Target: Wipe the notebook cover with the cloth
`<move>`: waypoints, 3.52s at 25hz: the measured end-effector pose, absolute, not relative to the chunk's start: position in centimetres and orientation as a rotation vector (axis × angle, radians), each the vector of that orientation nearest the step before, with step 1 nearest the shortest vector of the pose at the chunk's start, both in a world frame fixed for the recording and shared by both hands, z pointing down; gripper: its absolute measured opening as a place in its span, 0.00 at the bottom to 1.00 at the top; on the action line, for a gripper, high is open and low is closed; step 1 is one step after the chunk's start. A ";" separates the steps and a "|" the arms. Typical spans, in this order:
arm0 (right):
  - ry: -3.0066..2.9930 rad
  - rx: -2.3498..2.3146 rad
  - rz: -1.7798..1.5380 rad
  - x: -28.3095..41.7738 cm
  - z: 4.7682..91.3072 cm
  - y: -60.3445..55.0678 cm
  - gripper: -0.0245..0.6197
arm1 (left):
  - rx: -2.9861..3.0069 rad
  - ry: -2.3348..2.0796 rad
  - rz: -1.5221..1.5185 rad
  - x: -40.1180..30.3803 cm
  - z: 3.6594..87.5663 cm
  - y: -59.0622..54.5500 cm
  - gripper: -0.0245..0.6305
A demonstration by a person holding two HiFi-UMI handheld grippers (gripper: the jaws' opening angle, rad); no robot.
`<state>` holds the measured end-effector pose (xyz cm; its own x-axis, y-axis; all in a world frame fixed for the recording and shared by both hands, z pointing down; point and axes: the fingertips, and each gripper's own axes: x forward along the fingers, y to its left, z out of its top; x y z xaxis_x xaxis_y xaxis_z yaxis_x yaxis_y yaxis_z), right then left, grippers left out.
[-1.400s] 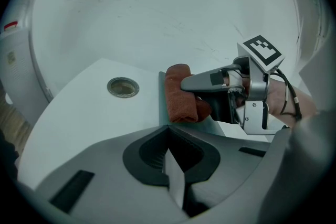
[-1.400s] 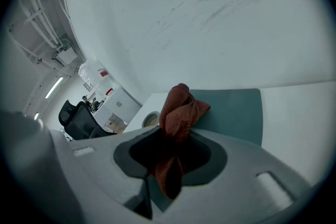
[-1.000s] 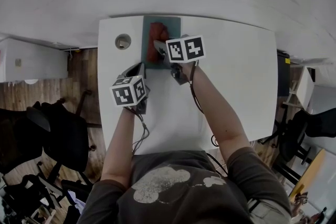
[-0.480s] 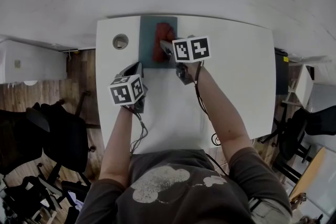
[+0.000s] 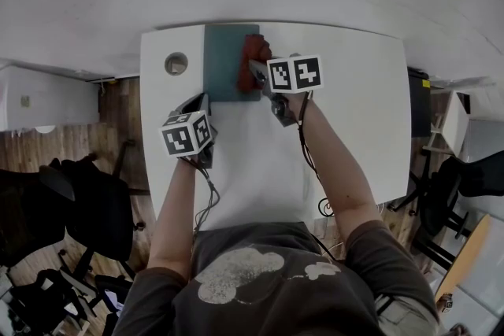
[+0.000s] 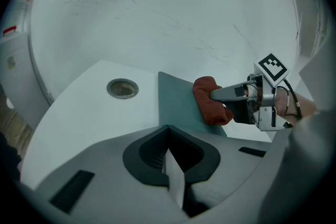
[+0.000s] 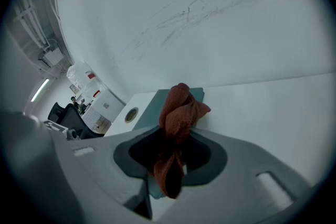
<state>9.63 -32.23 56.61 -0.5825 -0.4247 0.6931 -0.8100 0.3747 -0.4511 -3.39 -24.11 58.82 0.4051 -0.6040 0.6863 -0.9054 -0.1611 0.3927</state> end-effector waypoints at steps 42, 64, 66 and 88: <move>-2.229 0.947 1.102 -2.0 55.8 -26.0 0.21 | 1.913 -1.241 0.489 -8.7 57.0 -20.6 0.04; -2.160 1.083 1.118 5.9 56.3 -24.5 0.21 | 1.968 -1.173 0.510 -5.9 55.8 -19.4 0.04; -2.153 1.101 1.116 6.8 56.3 -24.4 0.21 | 1.977 -1.169 0.508 -5.7 55.5 -19.2 0.04; -2.119 1.307 1.092 11.0 52.1 -21.5 0.21 | 2.081 -1.108 0.432 -5.6 50.9 -16.3 0.04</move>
<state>11.02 -21.52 52.11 -0.4698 -0.5518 0.6891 -0.8814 0.2496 -0.4011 -5.59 -16.33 50.94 0.5727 -0.5743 0.5849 -0.8187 -0.3644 0.4439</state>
